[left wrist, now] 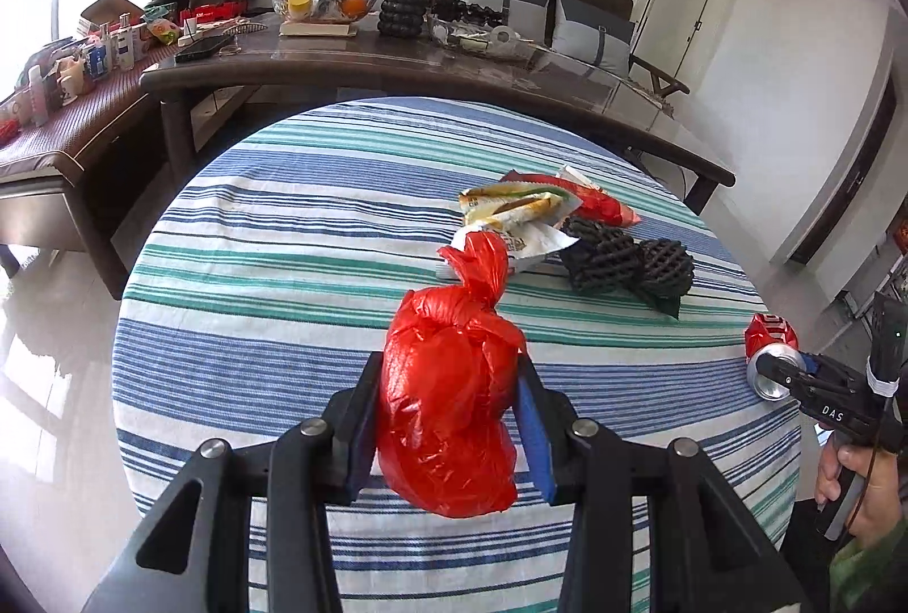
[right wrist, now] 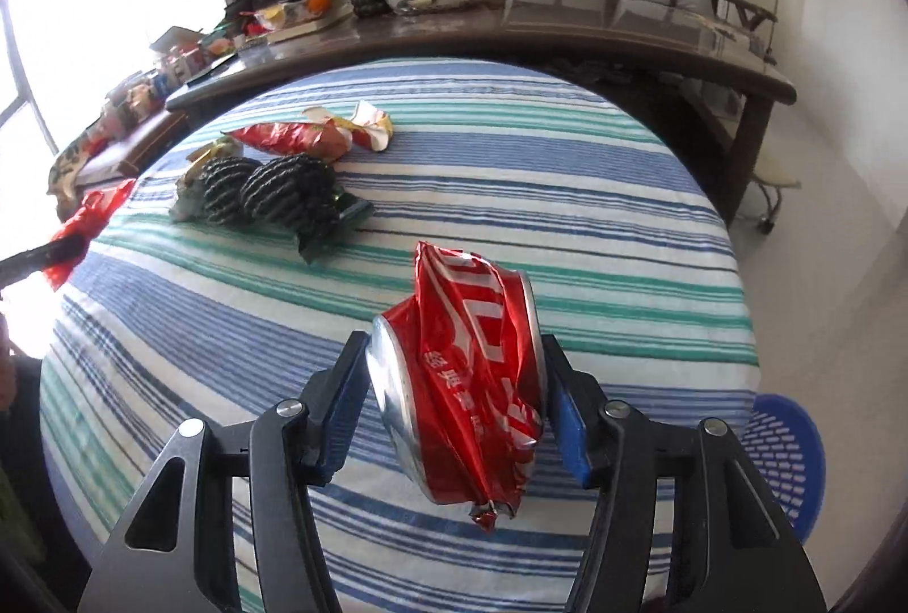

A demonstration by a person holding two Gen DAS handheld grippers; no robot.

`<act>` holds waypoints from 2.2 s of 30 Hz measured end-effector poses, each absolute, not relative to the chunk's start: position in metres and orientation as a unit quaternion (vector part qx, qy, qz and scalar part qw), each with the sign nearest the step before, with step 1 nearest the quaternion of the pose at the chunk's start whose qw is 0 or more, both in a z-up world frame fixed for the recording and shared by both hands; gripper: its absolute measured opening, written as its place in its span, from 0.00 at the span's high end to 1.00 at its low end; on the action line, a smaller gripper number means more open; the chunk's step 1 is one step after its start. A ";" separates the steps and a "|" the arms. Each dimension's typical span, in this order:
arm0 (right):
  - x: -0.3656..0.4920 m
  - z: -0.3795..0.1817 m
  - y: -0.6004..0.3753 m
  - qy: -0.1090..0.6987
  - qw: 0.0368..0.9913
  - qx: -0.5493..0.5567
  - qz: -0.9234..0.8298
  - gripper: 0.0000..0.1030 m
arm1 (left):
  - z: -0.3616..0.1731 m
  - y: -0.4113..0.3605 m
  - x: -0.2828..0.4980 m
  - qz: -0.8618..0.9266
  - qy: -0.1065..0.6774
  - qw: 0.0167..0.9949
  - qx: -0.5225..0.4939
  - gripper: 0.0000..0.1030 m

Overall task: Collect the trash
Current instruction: 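Lift the red bag with the left tool while the right tool carries the can toward the wastebasket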

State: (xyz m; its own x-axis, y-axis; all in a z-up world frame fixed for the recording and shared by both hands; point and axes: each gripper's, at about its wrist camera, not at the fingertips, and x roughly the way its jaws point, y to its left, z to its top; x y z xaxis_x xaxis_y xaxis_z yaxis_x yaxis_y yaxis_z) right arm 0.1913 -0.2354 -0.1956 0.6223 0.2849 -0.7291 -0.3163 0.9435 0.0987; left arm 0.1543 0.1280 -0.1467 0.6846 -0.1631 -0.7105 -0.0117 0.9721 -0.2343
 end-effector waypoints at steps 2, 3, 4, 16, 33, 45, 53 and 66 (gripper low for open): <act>0.179 -0.199 -0.228 0.397 0.903 -0.028 0.165 0.42 | -0.152 0.105 0.145 -0.049 0.397 0.910 -0.106 0.58; 0.174 -0.200 -0.224 0.392 0.904 -0.033 0.166 0.42 | -0.155 0.094 0.142 -0.052 0.399 0.910 -0.101 0.58; 0.172 -0.199 -0.222 0.385 0.907 -0.039 0.165 0.41 | -0.158 0.083 0.141 -0.056 0.402 0.909 -0.096 0.58; 0.168 -0.214 -0.209 0.407 0.887 -0.051 0.211 0.23 | -0.188 0.032 0.148 -0.089 0.427 0.899 -0.032 0.35; 0.167 -0.217 -0.218 0.425 0.875 -0.028 0.231 0.16 | -0.193 0.013 0.154 -0.076 0.436 0.896 0.030 0.28; 0.174 -0.201 -0.230 0.419 0.873 -0.025 0.249 0.16 | -0.188 0.021 0.151 -0.094 0.426 0.900 0.000 0.28; 0.179 -0.203 -0.232 0.430 0.869 -0.019 0.243 0.46 | -0.186 0.017 0.156 -0.097 0.427 0.899 0.003 0.54; 0.171 -0.190 -0.240 0.413 0.875 0.008 0.252 0.54 | -0.177 0.019 0.146 -0.097 0.418 0.903 -0.012 0.58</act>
State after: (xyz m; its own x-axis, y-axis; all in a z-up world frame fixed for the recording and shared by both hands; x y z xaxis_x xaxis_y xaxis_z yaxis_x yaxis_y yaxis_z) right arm 0.1713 -0.2401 -0.1897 0.5321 0.4482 -0.7184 -0.4346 0.8727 0.2226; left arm 0.1460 0.0187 -0.1774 0.6326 -0.1849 -0.7521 0.1641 0.9810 -0.1032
